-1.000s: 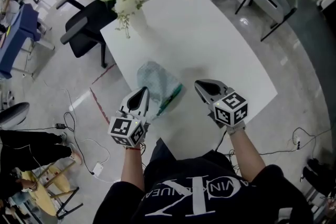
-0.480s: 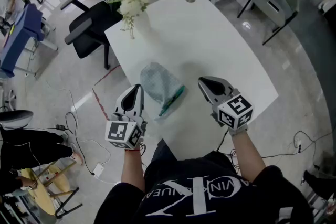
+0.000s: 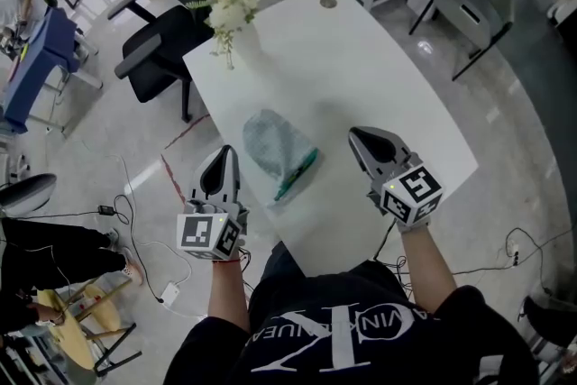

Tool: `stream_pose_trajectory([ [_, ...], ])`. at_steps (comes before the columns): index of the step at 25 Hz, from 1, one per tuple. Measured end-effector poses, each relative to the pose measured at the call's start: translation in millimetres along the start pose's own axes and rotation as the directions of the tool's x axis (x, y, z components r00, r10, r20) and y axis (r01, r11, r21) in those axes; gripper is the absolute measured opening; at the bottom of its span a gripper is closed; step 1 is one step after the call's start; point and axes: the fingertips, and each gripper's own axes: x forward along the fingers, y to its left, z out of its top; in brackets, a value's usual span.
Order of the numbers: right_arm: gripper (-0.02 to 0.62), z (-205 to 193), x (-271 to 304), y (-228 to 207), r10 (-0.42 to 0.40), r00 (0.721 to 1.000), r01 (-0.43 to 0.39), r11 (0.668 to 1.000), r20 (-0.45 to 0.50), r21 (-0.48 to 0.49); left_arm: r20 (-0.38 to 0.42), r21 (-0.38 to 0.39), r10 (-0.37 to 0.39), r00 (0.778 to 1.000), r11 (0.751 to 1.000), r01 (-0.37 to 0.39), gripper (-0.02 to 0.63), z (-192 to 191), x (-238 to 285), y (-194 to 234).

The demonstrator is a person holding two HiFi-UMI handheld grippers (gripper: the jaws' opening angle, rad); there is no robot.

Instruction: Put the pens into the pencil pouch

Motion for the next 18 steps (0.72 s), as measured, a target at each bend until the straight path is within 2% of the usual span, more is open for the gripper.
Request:
stream_pose_trajectory([
  [18,0.008,20,2,1,-0.004,0.998,0.005,1.000,0.066,-0.026,0.053,0.005,0.042,0.998,0.999,-0.042,0.005,22,-3,12],
])
